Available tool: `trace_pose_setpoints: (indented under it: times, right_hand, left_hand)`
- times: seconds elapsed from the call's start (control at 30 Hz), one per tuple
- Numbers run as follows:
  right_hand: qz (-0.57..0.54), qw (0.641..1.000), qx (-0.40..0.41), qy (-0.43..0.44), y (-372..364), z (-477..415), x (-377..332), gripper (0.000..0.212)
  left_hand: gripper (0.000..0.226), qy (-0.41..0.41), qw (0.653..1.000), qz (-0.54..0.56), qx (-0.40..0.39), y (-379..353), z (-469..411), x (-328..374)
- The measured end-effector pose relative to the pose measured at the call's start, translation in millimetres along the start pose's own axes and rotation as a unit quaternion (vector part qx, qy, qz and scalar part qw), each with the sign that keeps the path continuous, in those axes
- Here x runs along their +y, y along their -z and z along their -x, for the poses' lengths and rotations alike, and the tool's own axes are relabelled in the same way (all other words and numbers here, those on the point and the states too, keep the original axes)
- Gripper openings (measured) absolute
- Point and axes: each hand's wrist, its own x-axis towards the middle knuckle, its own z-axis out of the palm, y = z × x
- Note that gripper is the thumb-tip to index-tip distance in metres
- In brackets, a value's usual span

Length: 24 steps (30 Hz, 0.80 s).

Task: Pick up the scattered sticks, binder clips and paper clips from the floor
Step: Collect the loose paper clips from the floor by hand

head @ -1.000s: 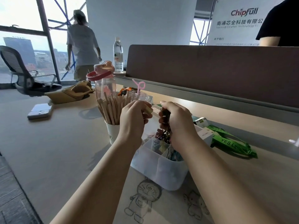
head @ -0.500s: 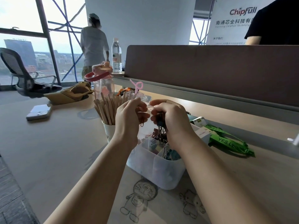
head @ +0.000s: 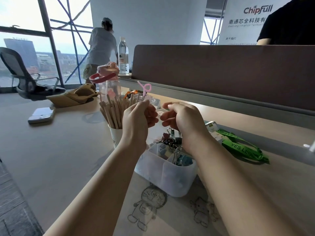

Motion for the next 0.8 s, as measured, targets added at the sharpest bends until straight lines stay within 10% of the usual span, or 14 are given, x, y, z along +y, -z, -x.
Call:
trace_pose_setpoints:
  times: [0.8]
  right_hand:
    - [0.036,0.995,0.012,0.095,-67.9,60.2,-49.3,0.021]
  left_hand:
    - [0.028,-0.031,0.996,-0.075,0.022,70.8,39.9,84.7]
